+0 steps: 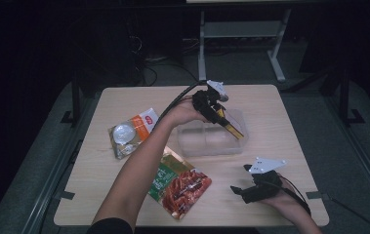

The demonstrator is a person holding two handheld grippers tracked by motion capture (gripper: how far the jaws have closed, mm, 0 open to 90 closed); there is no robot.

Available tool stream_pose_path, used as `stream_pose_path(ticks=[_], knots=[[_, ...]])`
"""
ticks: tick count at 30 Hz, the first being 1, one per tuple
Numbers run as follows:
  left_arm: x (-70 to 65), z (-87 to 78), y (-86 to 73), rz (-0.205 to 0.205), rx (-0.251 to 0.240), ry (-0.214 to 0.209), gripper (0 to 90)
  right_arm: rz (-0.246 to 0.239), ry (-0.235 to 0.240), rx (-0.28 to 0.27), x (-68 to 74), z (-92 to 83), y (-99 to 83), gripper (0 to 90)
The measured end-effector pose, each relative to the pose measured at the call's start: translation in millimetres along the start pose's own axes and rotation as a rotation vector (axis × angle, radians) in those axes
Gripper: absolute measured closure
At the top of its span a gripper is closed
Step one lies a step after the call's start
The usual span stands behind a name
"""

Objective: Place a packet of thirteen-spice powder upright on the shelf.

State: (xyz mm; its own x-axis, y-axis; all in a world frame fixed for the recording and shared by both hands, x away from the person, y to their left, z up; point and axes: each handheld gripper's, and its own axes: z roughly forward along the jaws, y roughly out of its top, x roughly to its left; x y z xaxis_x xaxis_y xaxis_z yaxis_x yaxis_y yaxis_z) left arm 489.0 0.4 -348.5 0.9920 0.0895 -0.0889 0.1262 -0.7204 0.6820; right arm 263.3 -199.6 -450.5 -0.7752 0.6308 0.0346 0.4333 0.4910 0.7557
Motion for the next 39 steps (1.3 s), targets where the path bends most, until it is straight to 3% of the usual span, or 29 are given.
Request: stream_pose_path(ticks=[9, 12, 20, 34, 39], knots=[[2.9, -4.3, -5.0, 0.009, 0.081, -0.011, 32.1, 0.0, -0.002, 0.002, 0.4, 0.1, 0.4, 10.7], [3.2, -2.7, -3.2, 0.018, 0.073, 0.015, 31.8, 0.004, -0.001, 0.001, 0.2, 0.6, 0.6, 10.7], [5.7, 5.1, 2.5, -0.02, 0.052, 0.051, 31.6, 0.007, 0.001, 0.009, 0.6, 0.6, 0.4, 10.7], [2.7, 25.7, 10.9, -0.016, 0.022, 0.04, 30.8, 0.001, -0.001, 0.004, 0.0, 0.2, 0.3, 10.8], [0.7, 37.5, 10.4, -0.017, 0.047, -0.003, 31.2, -0.004, -0.001, 0.0, -1.1, -0.6, 0.0, 10.7]])
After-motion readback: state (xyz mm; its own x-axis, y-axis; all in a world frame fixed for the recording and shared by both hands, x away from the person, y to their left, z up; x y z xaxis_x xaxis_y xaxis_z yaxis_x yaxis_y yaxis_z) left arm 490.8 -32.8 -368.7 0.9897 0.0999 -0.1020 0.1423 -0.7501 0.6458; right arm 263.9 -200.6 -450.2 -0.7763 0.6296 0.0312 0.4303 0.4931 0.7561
